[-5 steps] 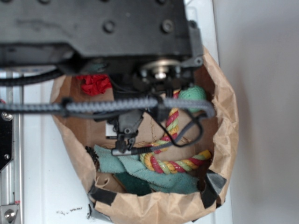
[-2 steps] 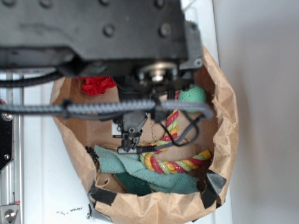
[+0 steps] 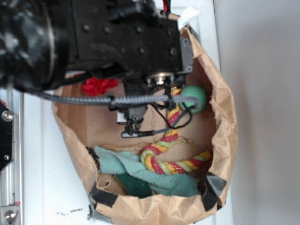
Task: Grab the red paper.
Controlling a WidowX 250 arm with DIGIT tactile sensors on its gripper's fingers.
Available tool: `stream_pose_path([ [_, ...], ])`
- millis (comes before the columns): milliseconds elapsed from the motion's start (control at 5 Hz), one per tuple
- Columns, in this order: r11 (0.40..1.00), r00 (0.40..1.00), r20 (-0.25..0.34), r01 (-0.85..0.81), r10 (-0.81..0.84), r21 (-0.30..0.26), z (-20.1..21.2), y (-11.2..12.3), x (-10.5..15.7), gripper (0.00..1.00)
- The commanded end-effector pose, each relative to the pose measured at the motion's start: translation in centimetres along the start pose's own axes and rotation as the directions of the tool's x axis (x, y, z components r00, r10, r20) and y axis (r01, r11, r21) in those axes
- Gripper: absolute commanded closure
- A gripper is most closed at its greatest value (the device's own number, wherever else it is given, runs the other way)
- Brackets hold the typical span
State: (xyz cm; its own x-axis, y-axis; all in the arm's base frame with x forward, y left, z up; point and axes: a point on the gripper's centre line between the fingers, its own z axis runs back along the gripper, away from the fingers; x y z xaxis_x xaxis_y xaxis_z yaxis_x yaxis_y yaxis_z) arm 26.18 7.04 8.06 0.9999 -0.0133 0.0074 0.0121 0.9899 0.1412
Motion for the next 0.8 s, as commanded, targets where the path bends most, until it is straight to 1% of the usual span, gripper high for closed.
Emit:
stream_pose_path([
  [0, 0.999, 0.997, -0.075, -0.002, -0.001, -0.037, -0.7, 2.3, -1.2, 0.0],
  [200, 0.999, 0.998, -0.068, 0.004, -0.001, 0.04, -1.3, 2.9, -1.9, 0.0],
  [400, 0.992, 0.997, -0.078, 0.02, -0.01, 0.124, -1.8, 3.9, -3.1, 0.0],
  [600, 0.991, 0.995, -0.095, 0.05, -0.038, 0.127, -2.1, 3.9, -4.0, 0.0],
])
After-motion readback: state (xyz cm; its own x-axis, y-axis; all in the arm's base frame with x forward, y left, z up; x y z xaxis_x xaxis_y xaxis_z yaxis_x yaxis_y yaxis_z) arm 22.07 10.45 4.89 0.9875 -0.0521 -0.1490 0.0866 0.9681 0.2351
